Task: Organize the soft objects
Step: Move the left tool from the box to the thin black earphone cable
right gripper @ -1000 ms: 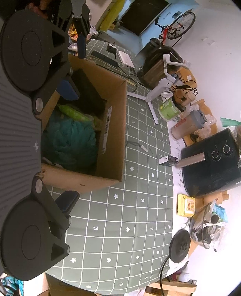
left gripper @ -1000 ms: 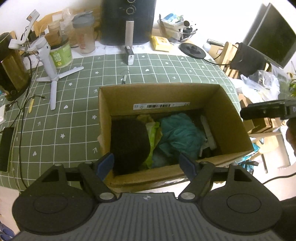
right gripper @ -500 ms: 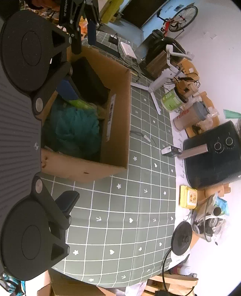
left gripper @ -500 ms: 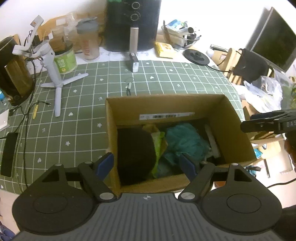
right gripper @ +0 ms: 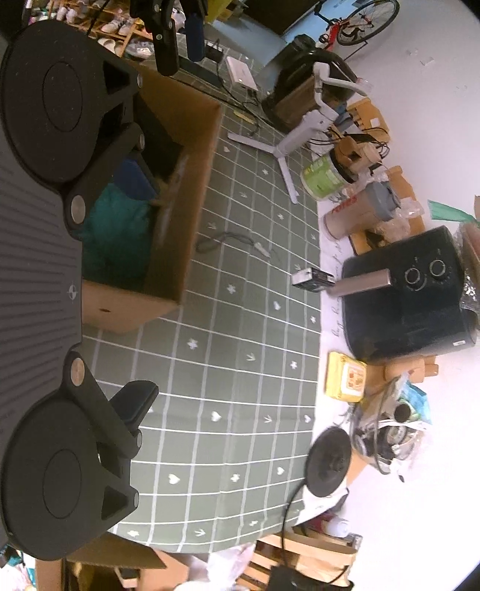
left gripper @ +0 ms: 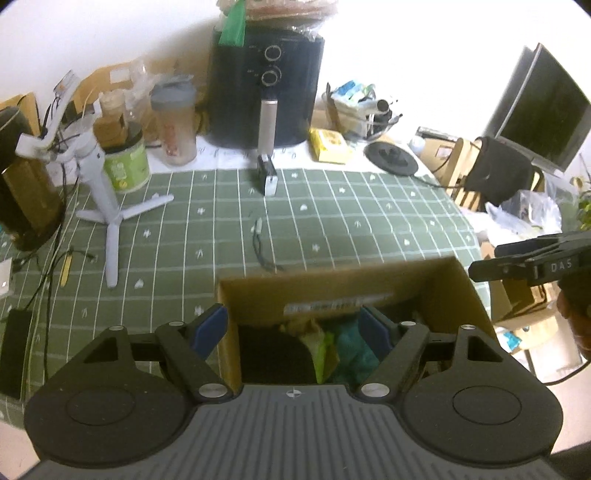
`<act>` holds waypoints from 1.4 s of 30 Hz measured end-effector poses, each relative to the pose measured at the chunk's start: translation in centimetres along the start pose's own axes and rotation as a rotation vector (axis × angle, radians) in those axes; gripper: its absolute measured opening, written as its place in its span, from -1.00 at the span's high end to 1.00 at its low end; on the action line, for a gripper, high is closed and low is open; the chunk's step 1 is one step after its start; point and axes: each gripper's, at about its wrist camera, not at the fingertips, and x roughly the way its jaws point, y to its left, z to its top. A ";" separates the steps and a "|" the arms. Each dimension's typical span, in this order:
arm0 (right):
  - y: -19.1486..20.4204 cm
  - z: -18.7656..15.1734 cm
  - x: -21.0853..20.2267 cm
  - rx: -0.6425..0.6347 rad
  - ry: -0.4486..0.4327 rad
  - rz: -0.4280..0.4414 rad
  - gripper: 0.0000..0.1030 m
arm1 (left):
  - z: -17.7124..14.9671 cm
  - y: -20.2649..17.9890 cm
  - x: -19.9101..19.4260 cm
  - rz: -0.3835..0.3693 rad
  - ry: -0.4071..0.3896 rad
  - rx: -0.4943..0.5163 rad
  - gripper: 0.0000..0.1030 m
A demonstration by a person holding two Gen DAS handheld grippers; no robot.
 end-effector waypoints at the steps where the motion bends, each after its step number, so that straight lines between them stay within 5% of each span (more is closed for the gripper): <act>1: 0.0 0.4 0.1 -0.003 -0.003 -0.003 -1.00 | 0.5 0.1 0.2 -0.003 -0.006 0.003 -0.50; 16: 0.1 6.5 2.3 -0.054 -0.064 -0.053 -1.00 | 7.3 4.6 3.9 -0.027 -0.044 0.039 -0.50; 30: -1.4 6.3 5.6 -0.063 -0.038 -0.100 -1.00 | 8.1 6.8 12.4 -0.072 0.084 0.154 -0.48; 42: -2.4 6.4 6.7 -0.038 -0.006 -0.132 -1.00 | 7.9 6.3 20.4 -0.116 0.176 0.314 -0.26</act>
